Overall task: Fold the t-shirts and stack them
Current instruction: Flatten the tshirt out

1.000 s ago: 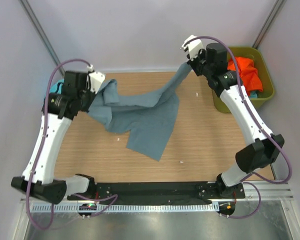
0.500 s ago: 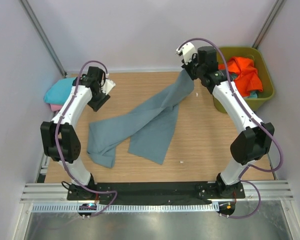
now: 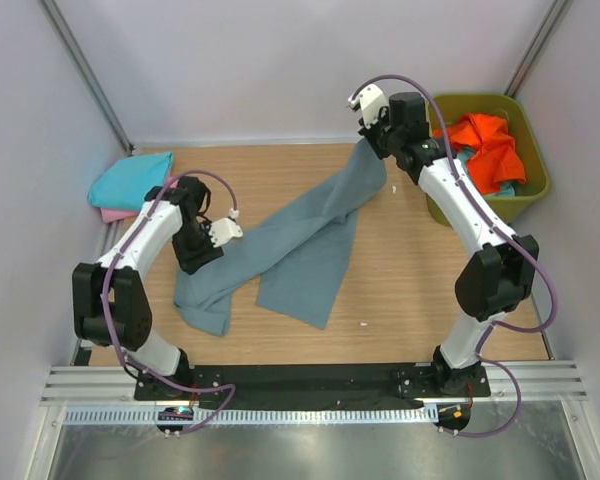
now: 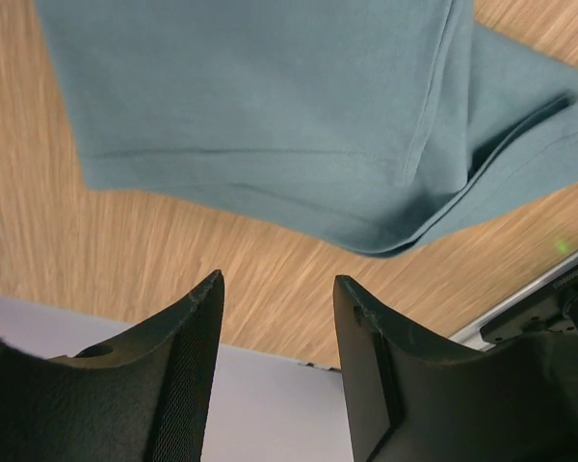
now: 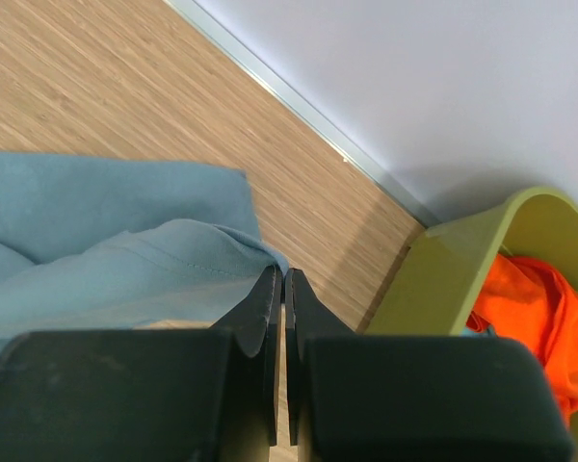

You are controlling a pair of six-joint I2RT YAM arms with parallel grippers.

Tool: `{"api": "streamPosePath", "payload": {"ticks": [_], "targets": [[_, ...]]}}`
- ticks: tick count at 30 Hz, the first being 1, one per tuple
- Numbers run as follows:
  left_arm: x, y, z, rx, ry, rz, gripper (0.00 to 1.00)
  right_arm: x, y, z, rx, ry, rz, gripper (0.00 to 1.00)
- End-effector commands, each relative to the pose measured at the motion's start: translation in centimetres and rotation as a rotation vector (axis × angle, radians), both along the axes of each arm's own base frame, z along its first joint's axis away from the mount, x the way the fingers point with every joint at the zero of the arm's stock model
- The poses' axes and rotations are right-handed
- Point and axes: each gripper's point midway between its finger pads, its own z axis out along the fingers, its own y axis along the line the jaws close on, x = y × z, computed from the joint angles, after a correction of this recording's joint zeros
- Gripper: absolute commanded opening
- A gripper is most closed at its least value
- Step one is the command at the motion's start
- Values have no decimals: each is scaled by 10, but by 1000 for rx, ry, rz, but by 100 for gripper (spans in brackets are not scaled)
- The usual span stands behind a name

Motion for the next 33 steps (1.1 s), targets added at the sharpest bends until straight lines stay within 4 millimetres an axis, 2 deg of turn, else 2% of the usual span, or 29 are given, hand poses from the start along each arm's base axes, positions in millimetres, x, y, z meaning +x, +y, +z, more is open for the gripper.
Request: {"api": "streamPosePath", "payload": {"ticks": [1,7,10,20,25,33], "targets": [[1,-23,-7,-86,38,-12,50,17,5,21,38,-61,-10,1],[-15,-44,-18,-124,56,-51,51,29,10,19,39,-59,-6,1],[-24,-48,-25,-140,68,-32,51,31,15,20,41,-63,2,1],[-45,-46,-50,-150,100,14,50,31,23,17,6,-67,15,1],[-54,-37,-64,-129,121,31,49,31,27,14,-3,-62,22,1],[-48,-24,-79,-126,119,87,48,35,31,12,-29,-58,6,1]]}}
